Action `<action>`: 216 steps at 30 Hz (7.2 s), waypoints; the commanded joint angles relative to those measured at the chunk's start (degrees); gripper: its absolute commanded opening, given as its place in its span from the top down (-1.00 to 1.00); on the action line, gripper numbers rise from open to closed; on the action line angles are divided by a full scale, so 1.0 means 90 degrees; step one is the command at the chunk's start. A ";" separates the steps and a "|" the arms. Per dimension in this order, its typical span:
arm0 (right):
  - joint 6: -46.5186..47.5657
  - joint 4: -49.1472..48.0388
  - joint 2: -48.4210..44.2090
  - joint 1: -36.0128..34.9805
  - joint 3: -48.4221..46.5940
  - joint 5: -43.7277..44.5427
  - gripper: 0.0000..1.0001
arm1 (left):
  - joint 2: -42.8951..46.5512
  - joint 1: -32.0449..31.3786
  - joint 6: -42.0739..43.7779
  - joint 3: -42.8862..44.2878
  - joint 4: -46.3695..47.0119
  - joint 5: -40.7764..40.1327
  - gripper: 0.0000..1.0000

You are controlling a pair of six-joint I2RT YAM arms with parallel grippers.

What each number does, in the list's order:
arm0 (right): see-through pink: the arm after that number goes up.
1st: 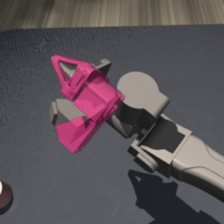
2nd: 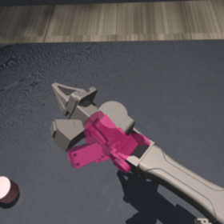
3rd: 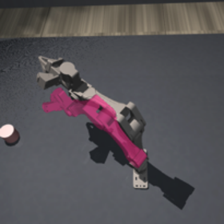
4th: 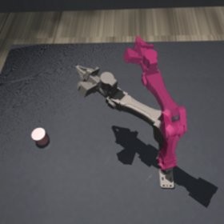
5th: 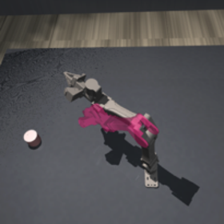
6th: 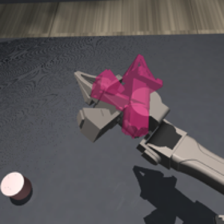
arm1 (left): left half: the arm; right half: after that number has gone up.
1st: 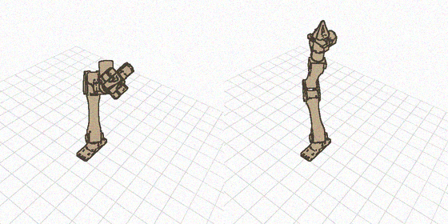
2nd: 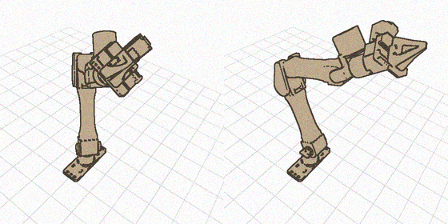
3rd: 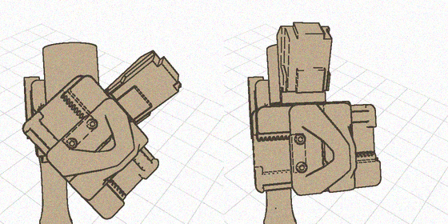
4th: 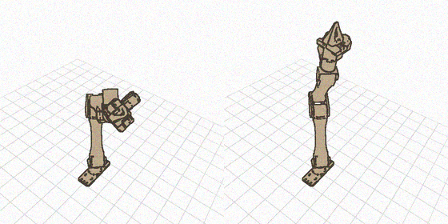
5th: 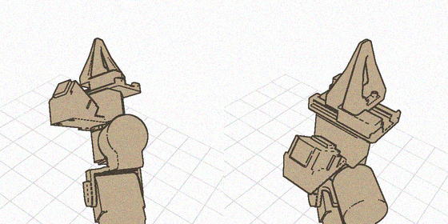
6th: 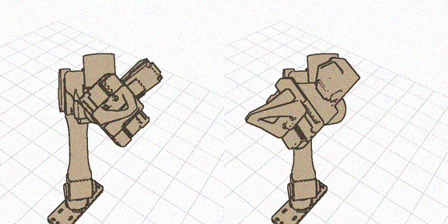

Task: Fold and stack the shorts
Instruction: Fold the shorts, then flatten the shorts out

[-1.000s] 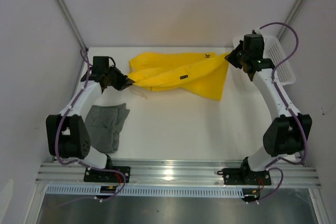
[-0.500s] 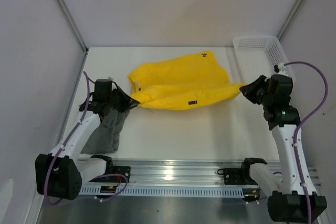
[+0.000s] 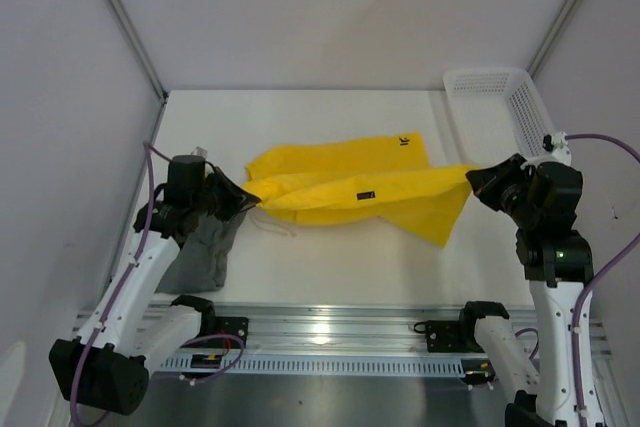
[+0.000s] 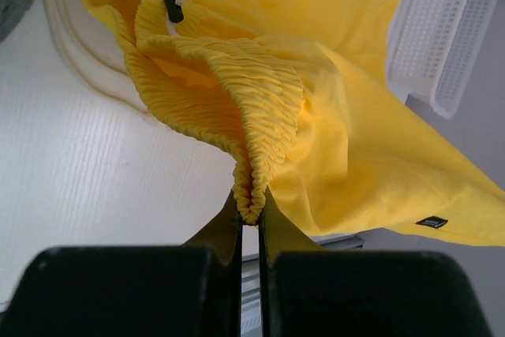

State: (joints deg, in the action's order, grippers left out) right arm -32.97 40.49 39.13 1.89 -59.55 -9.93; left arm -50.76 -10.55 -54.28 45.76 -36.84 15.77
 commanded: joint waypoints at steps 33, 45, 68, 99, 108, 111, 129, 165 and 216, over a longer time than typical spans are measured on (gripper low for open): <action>-0.0252 -0.2468 0.9117 -0.0484 -0.5375 0.0232 0.81 | -0.7346 0.1631 -0.0101 0.5813 0.0850 0.1558 0.46; 0.0479 -0.2722 0.8721 -0.0718 -0.4937 0.0528 -0.99 | -0.6980 0.1631 0.0151 0.6421 0.0802 0.1090 -0.98; 0.1329 -0.4118 0.8093 -0.0727 -0.1256 -0.1406 -0.34 | -0.4975 0.1533 0.1148 0.1977 0.3028 0.0504 -0.98; 0.1222 -0.2106 0.5651 -0.0825 -0.0776 0.0655 -0.64 | -0.4857 0.0654 0.2574 0.1809 0.3878 0.0123 -0.98; 0.1281 -0.1670 0.6538 -0.0894 -0.2206 0.0897 -0.66 | -0.5647 0.0674 0.2381 0.3302 0.3481 -0.0316 -0.98; 0.0813 -0.1074 0.7339 -0.0709 -0.3049 0.1413 -0.70 | -0.6078 0.0674 0.1777 0.4065 0.2533 -0.0297 -0.98; -0.2108 0.0443 0.9558 -0.0571 -0.5629 0.2852 -0.56 | -0.6840 0.0498 0.0026 0.4935 0.1535 0.0318 -0.98; -0.2079 -0.0182 0.9305 -0.0981 -0.5542 0.3584 1.00 | -0.7240 0.0039 0.0084 0.6058 0.0753 -0.0384 -0.91; -0.1658 -0.1931 0.1272 -0.2190 0.2179 0.2188 1.00 | -0.2575 0.0020 0.0259 -0.0726 0.3760 0.0757 1.00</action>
State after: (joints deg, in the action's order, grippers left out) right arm -45.56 21.10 59.94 -13.17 -50.50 11.11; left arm -81.52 -10.11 -52.47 48.23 -9.47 17.93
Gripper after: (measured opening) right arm 0.006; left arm 0.023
